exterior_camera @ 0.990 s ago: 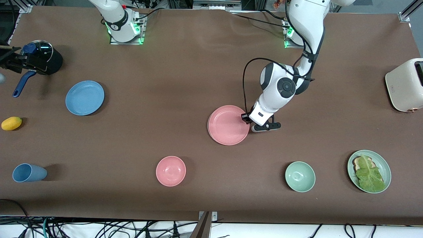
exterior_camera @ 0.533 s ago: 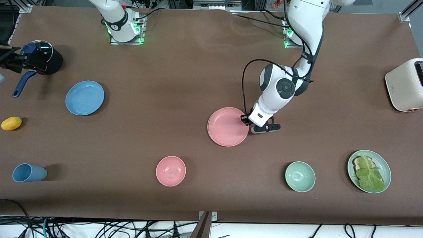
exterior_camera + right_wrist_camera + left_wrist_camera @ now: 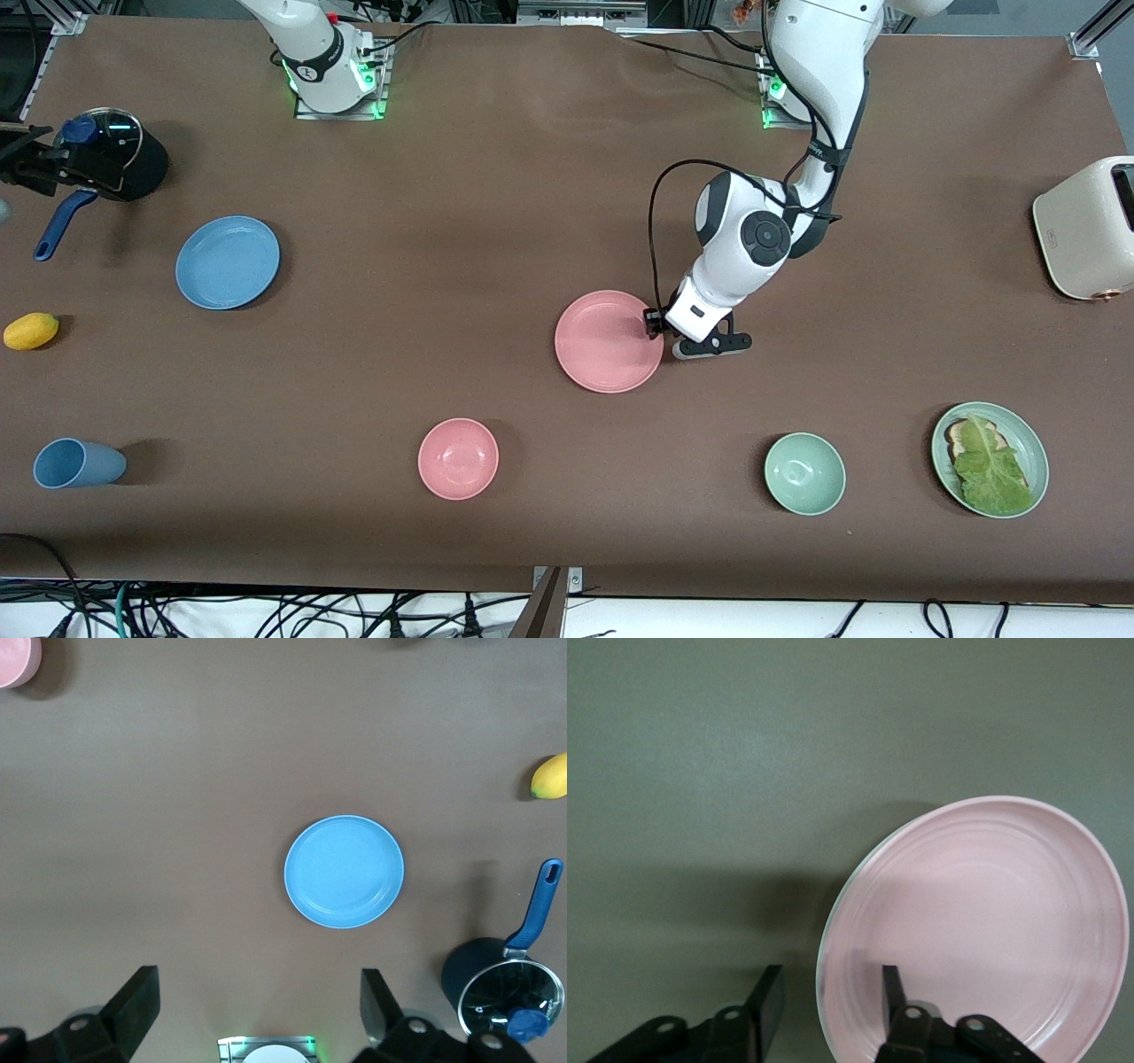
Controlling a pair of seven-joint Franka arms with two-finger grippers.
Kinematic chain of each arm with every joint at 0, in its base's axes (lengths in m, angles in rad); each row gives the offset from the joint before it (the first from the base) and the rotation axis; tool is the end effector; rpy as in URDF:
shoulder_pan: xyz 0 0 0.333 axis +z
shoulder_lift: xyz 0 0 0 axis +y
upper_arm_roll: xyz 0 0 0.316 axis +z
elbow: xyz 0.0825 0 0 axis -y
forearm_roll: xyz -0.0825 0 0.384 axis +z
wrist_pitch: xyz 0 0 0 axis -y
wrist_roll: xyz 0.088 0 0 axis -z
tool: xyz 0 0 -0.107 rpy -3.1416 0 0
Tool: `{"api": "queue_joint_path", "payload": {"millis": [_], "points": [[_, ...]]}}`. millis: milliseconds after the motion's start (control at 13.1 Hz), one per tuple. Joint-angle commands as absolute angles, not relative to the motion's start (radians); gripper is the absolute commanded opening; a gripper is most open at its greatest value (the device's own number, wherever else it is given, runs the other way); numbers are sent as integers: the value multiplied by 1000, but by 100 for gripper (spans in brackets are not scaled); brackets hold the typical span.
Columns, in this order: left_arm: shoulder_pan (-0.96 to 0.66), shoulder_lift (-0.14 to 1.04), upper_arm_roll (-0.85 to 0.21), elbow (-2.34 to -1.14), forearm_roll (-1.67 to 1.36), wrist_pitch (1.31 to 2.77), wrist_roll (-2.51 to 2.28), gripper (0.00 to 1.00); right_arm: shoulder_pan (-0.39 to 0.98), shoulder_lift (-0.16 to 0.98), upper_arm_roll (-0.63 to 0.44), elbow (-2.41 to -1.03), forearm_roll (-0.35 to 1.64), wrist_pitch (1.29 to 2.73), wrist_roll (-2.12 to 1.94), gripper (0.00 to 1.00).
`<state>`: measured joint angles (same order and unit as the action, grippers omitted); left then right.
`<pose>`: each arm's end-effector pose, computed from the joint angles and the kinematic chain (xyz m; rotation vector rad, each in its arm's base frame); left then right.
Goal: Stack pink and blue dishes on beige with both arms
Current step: 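Open the left gripper to release the pink plate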
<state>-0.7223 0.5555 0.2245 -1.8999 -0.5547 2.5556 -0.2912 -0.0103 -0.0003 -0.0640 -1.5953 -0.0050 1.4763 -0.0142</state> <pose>0.5639 -0.3071 0.2231 2.8766 0.2873 0.0527 0.5415 -0.0409 0.6055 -3.1344 0.0945 0.1865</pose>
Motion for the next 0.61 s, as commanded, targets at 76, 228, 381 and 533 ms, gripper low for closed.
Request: {"api": "queue_joint_path", "payload": {"millis": [76,228,381,533], "points": [[-721,511,273,-1856,-526,2429,-304,72,-20,11,-80,-1594,5,1463,-26,100],[-718,503,322,-1765,-416,2250,-304,78,-32,38,-100,-1600,0,1453,-29,100],[-695,503,337,-1668,-289,2093,-302,82,-35,87,-126,-1605,5,1472,-31,100],[-655,503,339,-1608,-229,1992,-301,90,-37,136,-158,-1618,8,1508,-37,100]]}}
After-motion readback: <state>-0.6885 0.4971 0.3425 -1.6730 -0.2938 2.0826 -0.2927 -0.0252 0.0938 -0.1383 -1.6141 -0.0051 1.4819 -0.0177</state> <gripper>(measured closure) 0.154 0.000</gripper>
